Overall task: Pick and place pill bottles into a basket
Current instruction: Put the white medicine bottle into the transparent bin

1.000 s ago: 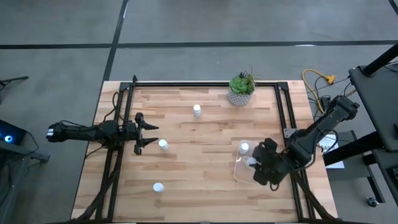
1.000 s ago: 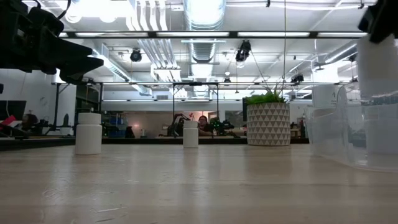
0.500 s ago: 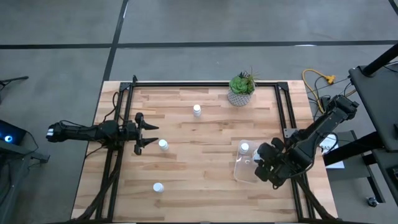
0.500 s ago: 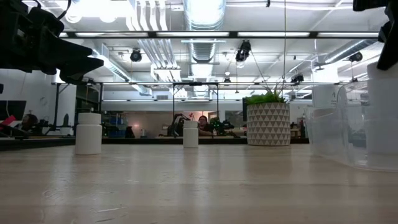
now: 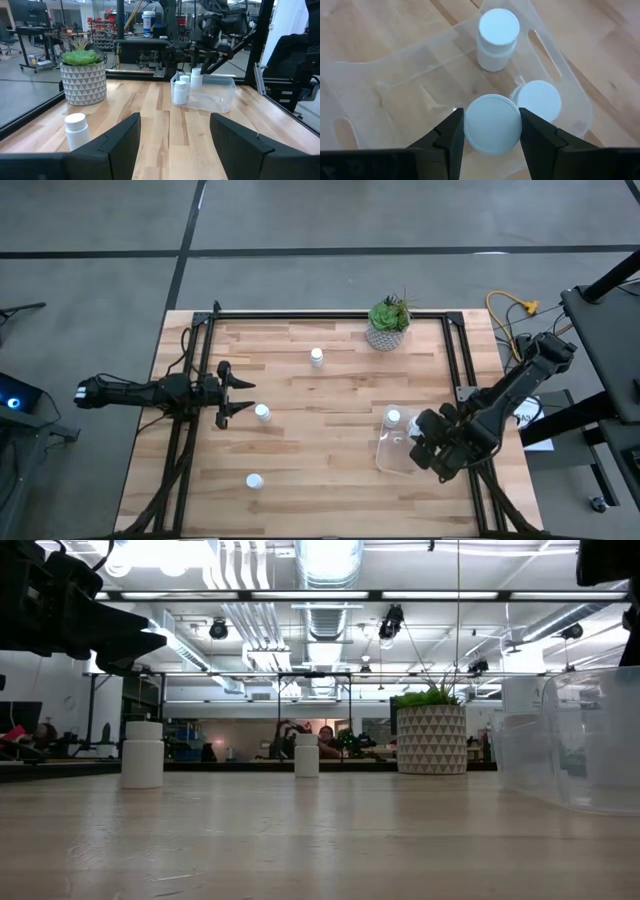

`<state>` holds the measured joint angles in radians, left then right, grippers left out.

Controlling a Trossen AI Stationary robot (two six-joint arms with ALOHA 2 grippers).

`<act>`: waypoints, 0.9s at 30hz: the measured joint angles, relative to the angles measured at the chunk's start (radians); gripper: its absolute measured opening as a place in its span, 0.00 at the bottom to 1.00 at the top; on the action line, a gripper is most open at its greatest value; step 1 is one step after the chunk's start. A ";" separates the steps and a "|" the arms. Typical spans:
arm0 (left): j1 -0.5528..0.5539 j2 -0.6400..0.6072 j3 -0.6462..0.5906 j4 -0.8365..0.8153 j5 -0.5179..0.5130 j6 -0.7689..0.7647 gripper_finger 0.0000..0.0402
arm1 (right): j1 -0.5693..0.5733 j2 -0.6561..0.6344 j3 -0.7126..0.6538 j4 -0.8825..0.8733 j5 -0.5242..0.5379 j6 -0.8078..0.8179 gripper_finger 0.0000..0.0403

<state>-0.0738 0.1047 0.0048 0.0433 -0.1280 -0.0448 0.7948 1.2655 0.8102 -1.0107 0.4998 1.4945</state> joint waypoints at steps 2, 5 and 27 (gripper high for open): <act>0.000 0.000 0.000 0.000 0.000 0.000 0.55 | 0.000 0.000 -0.017 0.033 0.000 -0.008 0.36; 0.000 0.000 0.000 0.000 0.000 0.000 0.55 | 0.000 0.000 -0.037 0.060 -0.003 0.000 0.36; 0.000 0.002 0.000 0.000 0.000 0.000 0.55 | 0.000 0.000 -0.048 0.083 -0.030 -0.012 0.43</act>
<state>-0.0740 0.1070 0.0048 0.0433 -0.1277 -0.0450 0.7944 1.2655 0.7624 -0.9276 0.4694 1.4821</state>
